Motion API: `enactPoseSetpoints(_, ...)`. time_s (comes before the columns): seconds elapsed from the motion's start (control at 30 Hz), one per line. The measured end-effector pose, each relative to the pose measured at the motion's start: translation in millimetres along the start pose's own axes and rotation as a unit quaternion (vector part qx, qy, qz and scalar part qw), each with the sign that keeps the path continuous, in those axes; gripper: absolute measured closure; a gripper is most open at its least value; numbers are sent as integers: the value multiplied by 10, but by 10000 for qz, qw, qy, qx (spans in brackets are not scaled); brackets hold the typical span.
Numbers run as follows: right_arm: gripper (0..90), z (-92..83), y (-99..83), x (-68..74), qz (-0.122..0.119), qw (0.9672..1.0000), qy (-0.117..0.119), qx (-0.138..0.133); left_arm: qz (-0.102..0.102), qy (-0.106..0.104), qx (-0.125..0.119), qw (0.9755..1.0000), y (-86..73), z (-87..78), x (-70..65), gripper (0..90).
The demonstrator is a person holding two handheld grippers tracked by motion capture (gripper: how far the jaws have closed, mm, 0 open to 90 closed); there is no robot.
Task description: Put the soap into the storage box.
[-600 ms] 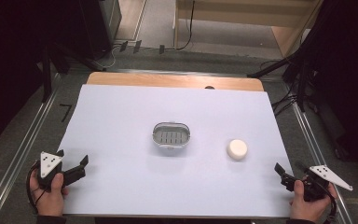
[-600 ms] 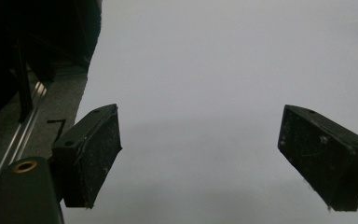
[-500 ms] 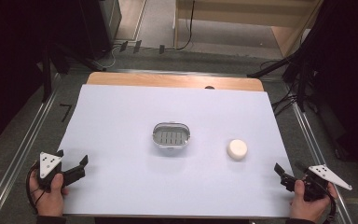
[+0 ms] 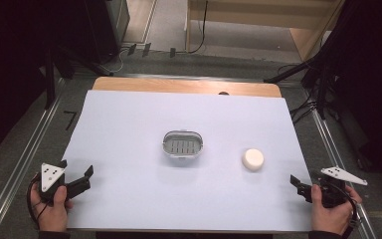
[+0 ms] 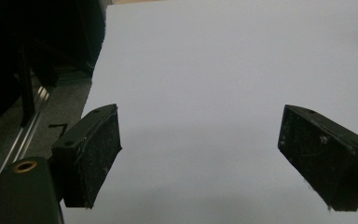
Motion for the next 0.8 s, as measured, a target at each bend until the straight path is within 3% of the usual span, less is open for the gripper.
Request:
enactPoseSetpoints(0.07,174,5,52,33,-1,9996,-9,299,-8,-14,20,10000,0,1,3,138)
enactPoseSetpoints(0.27,139,74,164,127,-116,9968,-24,787,2,-44,39,10000,1,6,2,138)
enactPoseSetpoints(0.37,133,97,197,152,-2,9945,2,1047,12,-32,45,10000,1,4,0,138)
enactPoseSetpoints(0.6,130,133,270,166,26,9906,-93,1363,29,-27,55,10000,2,9,-4,138)
enactPoseSetpoints(0.8,120,186,347,237,-87,9869,-68,1612,19,-31,55,10000,1,7,-2,138)
Point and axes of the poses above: each handheld gripper's, and its own axes: z roughly forward along the jaws, y roughly out of its top, x roughly to its left, the point moved 3 cm from there along z, roughly forward along the jaws, and after that the axes turned 11 degrees about y, right-handed, at the moved point
